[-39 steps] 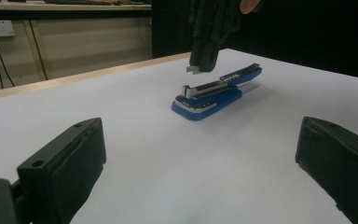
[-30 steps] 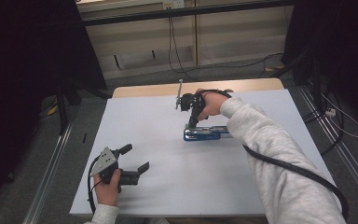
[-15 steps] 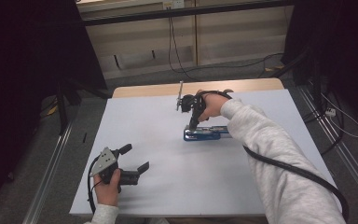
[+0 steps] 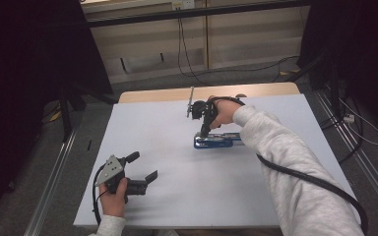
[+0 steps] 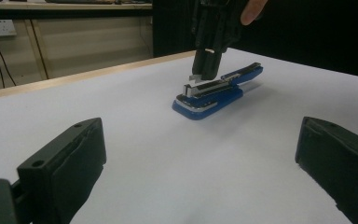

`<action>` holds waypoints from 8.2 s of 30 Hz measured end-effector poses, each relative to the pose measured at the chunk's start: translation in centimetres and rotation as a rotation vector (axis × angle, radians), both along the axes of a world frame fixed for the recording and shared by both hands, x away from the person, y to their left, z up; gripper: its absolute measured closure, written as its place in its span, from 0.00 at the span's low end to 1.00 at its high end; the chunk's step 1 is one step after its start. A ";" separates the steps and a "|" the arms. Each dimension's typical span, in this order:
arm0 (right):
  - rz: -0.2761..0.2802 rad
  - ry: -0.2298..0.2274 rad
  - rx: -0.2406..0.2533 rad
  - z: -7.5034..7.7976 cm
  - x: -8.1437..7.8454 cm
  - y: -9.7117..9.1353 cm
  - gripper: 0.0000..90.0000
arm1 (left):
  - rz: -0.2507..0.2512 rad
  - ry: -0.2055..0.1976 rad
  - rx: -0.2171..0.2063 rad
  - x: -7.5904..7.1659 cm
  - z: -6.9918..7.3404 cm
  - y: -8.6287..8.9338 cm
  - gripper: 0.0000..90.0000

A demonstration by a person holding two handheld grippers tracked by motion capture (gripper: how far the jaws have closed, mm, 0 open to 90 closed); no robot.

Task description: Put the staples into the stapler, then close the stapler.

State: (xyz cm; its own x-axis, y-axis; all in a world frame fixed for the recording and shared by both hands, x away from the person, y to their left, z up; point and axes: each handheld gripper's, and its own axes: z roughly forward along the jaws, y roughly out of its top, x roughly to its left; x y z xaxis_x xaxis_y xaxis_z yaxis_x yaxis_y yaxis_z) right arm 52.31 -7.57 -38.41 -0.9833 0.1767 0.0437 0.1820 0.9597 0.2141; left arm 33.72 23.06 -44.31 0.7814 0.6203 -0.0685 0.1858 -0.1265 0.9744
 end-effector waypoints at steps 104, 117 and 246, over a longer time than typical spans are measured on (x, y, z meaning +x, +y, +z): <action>-0.712 -0.263 0.505 -3.7 -13.0 -20.9 0.18 | 0.020 0.184 0.134 7.5 0.1 -9.4 0.07; -0.752 -0.295 0.537 -3.7 -13.2 -22.1 0.57 | 0.076 0.209 0.194 9.1 -0.3 -10.5 0.49; -0.721 -0.228 0.582 -4.6 -21.4 -21.6 0.18 | 0.093 0.327 0.231 3.8 1.9 -2.2 0.08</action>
State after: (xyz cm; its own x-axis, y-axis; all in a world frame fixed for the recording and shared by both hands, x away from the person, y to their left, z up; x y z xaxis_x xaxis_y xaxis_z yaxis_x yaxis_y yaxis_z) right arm 30.92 -29.16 -42.99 -0.6416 0.7547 0.1370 0.5834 0.3642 0.7260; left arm 37.56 20.88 -42.39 0.6811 0.7157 -0.1547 0.5025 -0.3032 0.8097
